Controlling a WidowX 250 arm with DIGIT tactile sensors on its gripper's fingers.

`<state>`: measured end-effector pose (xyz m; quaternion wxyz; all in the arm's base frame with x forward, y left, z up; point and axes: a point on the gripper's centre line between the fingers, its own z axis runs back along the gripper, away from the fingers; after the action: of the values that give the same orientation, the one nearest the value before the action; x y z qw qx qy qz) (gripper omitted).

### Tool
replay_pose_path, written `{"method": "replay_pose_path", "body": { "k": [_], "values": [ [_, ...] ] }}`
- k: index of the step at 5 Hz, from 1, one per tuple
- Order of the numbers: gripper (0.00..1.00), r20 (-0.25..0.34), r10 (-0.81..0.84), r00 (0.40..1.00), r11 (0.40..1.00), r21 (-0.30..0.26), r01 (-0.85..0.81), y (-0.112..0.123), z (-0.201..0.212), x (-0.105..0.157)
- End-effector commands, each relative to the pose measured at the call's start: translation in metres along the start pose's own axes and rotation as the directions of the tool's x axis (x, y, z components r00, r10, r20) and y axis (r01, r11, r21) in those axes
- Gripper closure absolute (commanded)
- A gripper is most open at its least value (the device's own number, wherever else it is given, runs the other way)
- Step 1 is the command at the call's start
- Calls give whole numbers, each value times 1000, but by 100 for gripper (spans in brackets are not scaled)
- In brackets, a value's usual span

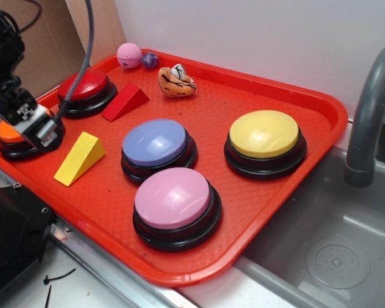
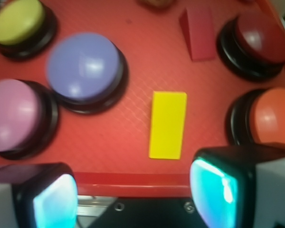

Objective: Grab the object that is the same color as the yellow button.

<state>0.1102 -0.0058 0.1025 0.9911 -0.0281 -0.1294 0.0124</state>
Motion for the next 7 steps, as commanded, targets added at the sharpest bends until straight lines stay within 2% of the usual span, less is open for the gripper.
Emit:
{"method": "replay_pose_path", "body": {
  "k": [1, 3, 4, 5, 6, 7],
  "values": [
    [0, -36, 52, 998, 994, 100, -48, 19, -38, 10],
    [0, -44, 59, 997, 990, 128, -53, 30, -73, 25],
    [0, -55, 41, 998, 993, 114, -34, 28, -86, 30],
    [0, -47, 17, 999, 997, 76, -13, 27, -88, 31],
    [5, -36, -7, 999, 999, 44, 9, 28, -91, 31],
    [99, -13, -19, 1000, 1000, -3, 19, 30, -90, 30]
  ]
}}
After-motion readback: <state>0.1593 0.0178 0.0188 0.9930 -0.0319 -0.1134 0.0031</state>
